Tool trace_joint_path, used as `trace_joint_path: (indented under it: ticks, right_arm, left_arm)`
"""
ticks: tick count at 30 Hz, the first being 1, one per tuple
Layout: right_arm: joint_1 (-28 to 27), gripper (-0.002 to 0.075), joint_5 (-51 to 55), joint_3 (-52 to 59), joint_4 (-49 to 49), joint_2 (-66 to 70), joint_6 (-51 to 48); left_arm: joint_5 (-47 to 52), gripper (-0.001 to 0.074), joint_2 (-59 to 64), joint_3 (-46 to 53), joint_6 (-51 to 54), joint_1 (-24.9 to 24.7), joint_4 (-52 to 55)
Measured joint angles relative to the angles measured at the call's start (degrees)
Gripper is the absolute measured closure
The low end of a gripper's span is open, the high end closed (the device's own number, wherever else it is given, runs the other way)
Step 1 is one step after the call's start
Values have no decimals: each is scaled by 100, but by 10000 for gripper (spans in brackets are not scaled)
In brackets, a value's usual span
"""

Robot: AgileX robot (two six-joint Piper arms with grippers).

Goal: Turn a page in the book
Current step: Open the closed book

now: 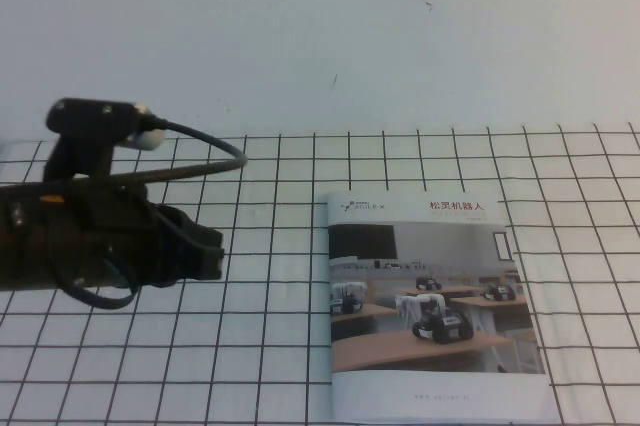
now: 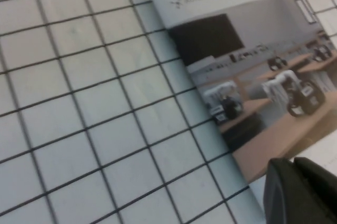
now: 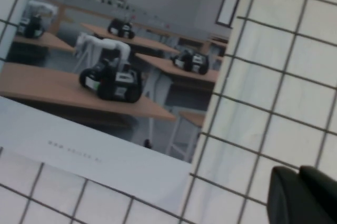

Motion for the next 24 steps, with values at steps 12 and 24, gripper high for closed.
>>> trace_joint_path:
  ticks: [12,24]
  right_arm:
    - [0,700,-548,-294,1328,1492,-1056]
    - [0,670,-227,-378,2023,2299,-1574]
  left_arm:
    - [356,738,1579,-24,2097,0,-2046]
    - [-212,737,2805,-251,3433,-902,-3492]
